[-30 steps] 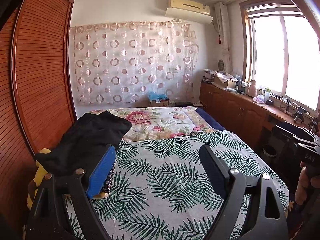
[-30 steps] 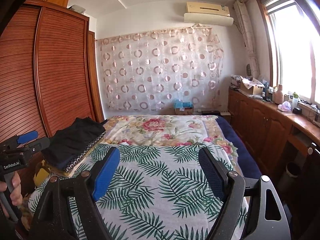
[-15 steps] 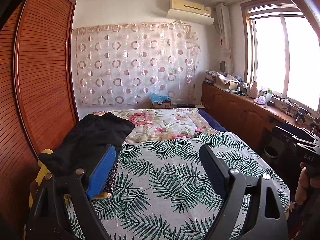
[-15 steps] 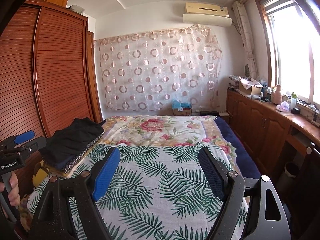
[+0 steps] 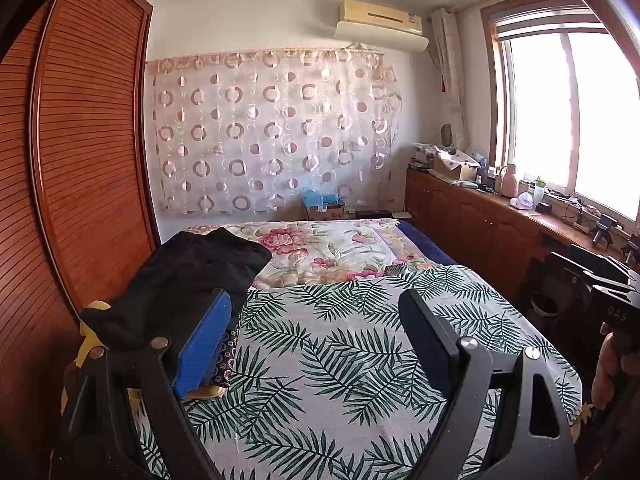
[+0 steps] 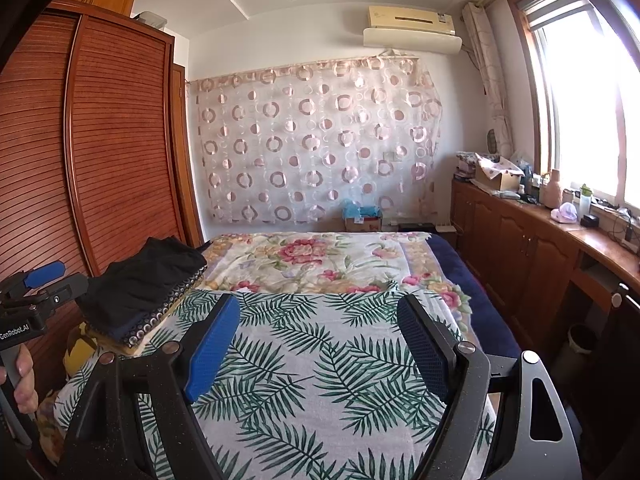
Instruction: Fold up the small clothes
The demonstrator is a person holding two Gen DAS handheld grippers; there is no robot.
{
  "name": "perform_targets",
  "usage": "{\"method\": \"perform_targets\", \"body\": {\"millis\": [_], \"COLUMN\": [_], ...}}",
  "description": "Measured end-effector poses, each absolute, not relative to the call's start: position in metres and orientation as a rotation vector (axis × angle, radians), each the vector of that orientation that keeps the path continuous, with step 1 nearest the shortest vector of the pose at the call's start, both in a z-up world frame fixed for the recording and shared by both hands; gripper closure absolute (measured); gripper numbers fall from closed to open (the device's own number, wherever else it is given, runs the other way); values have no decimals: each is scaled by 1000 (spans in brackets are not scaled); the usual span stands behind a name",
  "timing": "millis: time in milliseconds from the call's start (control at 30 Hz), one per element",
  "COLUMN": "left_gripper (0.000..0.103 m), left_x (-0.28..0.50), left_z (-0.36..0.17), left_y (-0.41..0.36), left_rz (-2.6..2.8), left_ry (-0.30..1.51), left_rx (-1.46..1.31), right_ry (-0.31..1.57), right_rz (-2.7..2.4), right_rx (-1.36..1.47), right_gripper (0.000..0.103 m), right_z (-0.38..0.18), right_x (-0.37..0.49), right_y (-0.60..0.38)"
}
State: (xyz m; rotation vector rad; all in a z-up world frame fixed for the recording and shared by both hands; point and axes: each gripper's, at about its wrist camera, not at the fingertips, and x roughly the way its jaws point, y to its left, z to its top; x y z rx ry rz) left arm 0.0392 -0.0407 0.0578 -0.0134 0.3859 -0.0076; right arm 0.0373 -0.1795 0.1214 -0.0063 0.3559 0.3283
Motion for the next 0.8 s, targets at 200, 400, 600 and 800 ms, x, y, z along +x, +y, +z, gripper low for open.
{"method": "perform_targets", "body": {"millis": [200, 400, 600, 800], "left_gripper": [17, 17, 17, 17], "left_x": [37, 37, 37, 37], "left_z": [61, 60, 61, 61], "left_y": [-41, -41, -40, -40], "left_rz": [-2, -3, -1, -2], "left_ry": [383, 384, 382, 382], "left_rx": [-8, -8, -7, -7], "right_ry": [359, 357, 357, 355], "right_rz": [322, 324, 324, 326], "right_rx": [-9, -10, -11, -12], "right_gripper": [21, 21, 21, 21], "right_z": [121, 122, 122, 122], "right_x": [39, 39, 40, 40], "right_y": [-182, -183, -183, -185]}}
